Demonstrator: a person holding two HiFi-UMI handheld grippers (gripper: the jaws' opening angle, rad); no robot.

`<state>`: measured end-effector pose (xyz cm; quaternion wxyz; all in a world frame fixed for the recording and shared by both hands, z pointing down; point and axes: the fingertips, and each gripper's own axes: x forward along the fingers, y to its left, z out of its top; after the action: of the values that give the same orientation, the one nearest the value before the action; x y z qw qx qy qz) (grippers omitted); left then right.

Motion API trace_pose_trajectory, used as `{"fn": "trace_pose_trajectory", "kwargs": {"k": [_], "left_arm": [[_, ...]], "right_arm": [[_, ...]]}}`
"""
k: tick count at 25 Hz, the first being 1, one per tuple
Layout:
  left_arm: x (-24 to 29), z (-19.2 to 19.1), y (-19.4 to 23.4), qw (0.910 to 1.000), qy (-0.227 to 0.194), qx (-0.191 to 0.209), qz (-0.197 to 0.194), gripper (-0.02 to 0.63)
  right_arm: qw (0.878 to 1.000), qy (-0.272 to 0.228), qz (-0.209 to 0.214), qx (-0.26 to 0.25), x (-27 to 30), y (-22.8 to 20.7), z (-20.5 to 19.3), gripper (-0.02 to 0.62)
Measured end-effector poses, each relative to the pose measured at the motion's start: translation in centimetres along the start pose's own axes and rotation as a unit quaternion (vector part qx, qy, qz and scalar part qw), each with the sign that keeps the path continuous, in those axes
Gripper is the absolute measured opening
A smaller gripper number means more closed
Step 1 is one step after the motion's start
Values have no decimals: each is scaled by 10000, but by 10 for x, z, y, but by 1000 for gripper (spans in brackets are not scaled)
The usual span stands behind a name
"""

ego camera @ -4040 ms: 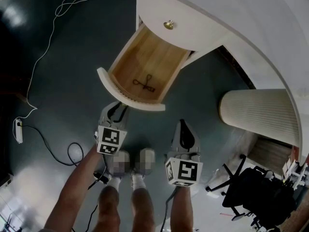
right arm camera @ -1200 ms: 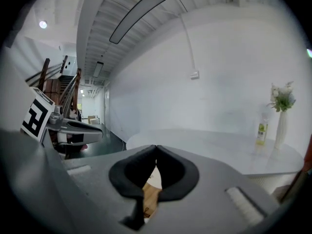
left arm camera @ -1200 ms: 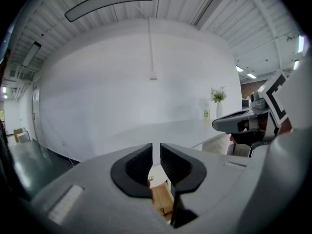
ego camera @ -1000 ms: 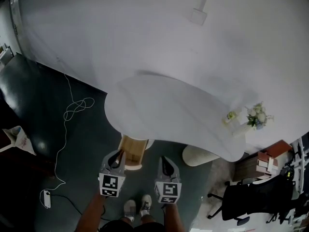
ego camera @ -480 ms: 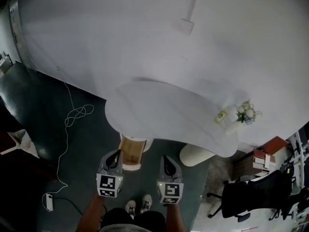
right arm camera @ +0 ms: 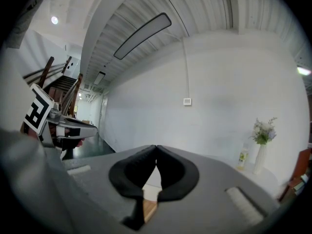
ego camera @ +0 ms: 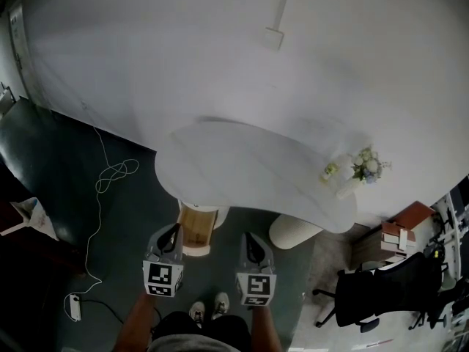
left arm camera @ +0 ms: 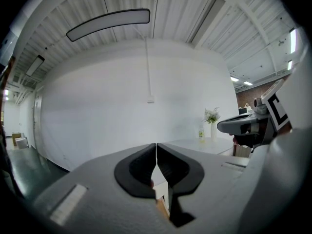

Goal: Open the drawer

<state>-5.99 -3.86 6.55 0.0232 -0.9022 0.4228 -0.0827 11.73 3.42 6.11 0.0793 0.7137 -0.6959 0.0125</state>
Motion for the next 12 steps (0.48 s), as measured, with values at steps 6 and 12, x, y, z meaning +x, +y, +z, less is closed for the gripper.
{"fn": "trace_pose_trajectory", "kwargs": {"k": [6, 12], "left_arm": [[-4, 3, -5, 10000, -20, 43, -6, 15], [-4, 4, -8, 10000, -17, 46, -15, 15]], "right_arm": [[10000, -8, 7, 19, -6, 2, -2, 2], [10000, -20, -11, 42, -7, -1, -1, 3]]}}
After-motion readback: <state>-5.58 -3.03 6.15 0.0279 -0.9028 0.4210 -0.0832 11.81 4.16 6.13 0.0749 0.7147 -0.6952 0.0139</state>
